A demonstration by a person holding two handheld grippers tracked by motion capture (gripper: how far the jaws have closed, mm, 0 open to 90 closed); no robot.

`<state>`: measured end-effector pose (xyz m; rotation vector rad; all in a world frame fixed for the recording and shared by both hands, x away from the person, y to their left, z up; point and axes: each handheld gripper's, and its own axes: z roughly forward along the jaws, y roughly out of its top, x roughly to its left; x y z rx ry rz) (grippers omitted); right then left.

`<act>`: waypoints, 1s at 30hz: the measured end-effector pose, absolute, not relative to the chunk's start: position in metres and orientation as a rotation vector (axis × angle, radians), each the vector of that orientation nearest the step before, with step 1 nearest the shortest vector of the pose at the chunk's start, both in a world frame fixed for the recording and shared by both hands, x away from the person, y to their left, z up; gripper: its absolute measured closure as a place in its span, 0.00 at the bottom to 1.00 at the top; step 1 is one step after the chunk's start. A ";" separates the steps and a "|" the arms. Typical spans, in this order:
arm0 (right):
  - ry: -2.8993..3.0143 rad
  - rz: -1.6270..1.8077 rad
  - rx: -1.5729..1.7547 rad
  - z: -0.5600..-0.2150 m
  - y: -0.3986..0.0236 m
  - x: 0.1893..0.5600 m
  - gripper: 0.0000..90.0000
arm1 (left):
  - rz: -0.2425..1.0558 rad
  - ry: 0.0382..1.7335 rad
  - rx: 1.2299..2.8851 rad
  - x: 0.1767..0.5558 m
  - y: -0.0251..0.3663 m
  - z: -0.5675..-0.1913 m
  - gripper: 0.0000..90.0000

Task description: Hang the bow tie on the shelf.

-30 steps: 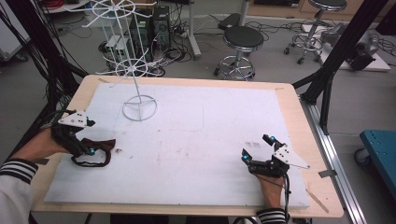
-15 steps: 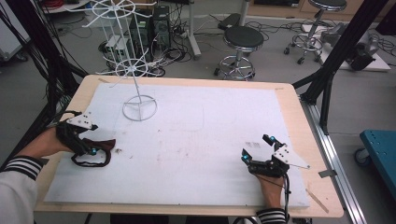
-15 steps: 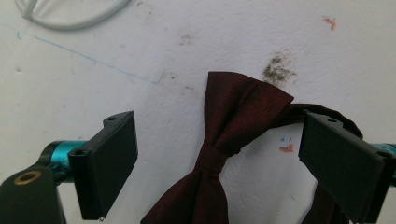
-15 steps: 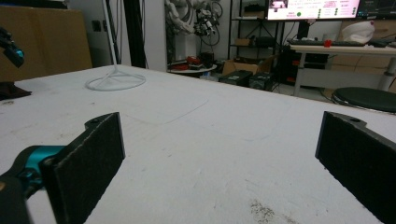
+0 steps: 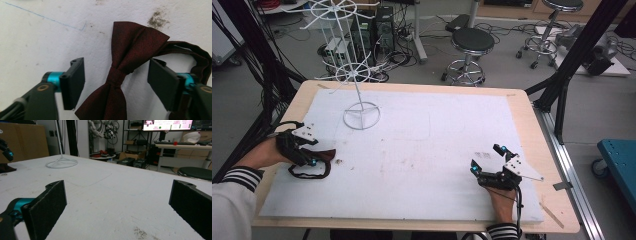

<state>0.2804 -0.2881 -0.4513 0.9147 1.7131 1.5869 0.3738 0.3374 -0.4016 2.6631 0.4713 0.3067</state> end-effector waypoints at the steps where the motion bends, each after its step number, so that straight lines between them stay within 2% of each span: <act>1: 1.713 1.586 0.912 -0.451 -0.288 0.281 0.01 | 0.306 0.467 2.669 0.374 0.337 -0.401 0.38; 2: 1.713 1.586 0.912 -0.451 -0.288 0.281 0.01 | 0.296 0.468 2.670 0.373 0.338 -0.401 0.38; 3: 1.712 1.585 0.910 -0.451 -0.288 0.281 0.01 | 0.292 0.461 2.679 0.373 0.338 -0.402 0.43; 9: 1.716 1.586 0.919 -0.451 -0.288 0.280 0.01 | 0.284 0.487 2.704 0.373 0.338 -0.405 0.56; 11: 1.716 1.586 0.920 -0.451 -0.288 0.280 0.01 | 0.295 0.489 2.712 0.374 0.337 -0.405 0.58; 19: 1.716 1.586 0.920 -0.451 -0.288 0.280 0.01 | 0.304 0.495 2.730 0.372 0.332 -0.406 0.81; 30: 1.715 1.586 0.921 -0.451 -0.288 0.280 0.01 | 0.282 0.526 2.702 0.370 0.332 -0.399 0.83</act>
